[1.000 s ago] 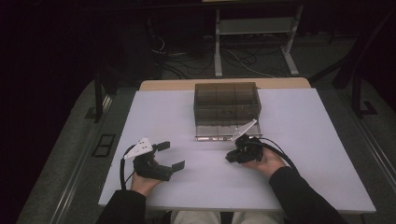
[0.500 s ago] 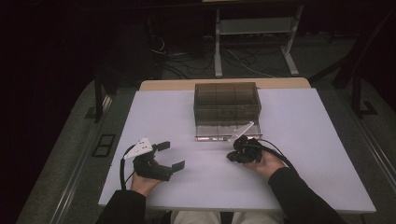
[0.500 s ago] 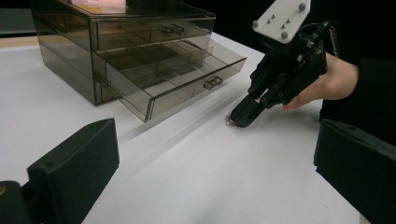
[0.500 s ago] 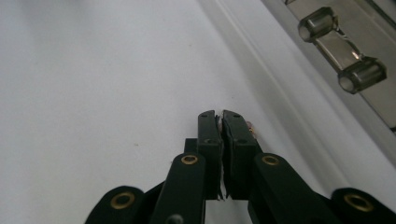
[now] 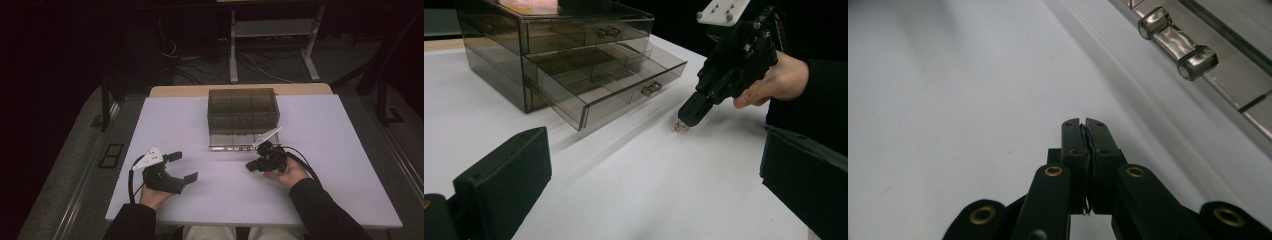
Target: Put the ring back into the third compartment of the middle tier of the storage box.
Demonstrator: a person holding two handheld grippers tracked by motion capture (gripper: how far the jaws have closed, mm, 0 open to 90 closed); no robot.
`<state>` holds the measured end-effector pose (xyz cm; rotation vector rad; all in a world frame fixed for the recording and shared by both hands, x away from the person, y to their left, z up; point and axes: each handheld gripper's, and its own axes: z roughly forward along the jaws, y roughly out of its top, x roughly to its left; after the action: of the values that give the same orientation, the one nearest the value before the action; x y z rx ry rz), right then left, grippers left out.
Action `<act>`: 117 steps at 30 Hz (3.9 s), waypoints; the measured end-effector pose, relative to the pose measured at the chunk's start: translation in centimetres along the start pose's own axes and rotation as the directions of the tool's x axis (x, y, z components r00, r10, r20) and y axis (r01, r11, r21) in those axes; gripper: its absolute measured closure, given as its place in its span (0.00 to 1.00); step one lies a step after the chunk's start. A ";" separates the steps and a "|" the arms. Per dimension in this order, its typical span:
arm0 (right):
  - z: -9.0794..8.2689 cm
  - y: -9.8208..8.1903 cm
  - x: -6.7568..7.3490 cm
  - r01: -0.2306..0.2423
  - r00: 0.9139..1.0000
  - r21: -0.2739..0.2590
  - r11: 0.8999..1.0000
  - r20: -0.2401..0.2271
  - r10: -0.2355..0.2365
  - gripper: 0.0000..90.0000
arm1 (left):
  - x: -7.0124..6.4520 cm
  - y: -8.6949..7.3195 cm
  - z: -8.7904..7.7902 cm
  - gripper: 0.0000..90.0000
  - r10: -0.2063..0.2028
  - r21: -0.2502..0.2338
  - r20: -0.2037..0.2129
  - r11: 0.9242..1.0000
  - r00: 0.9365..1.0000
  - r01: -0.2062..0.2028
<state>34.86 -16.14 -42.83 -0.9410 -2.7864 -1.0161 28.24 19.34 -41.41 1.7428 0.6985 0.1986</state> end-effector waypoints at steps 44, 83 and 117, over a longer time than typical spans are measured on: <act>-4.4 0.8 0.5 -0.018 0.999 -0.152 0.988 -0.050 0.010 0.97 | 0.0 -0.1 0.0 0.00 -0.005 0.001 -0.006 1.000 1.000 0.005; -8.2 2.7 -1.3 -0.016 0.999 -0.210 0.978 0.025 0.022 0.97 | 0.0 -0.1 0.0 0.00 -0.006 0.004 -0.008 1.000 1.000 0.006; -8.0 2.5 -5.4 -0.094 0.990 -0.238 0.967 0.077 0.116 0.97 | 0.0 -0.1 0.0 0.00 -0.006 0.003 -0.008 1.000 1.000 0.006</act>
<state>39.28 -22.30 -36.29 -1.1751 -2.6936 -1.3391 28.22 19.41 -41.51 1.7431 0.7107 0.2008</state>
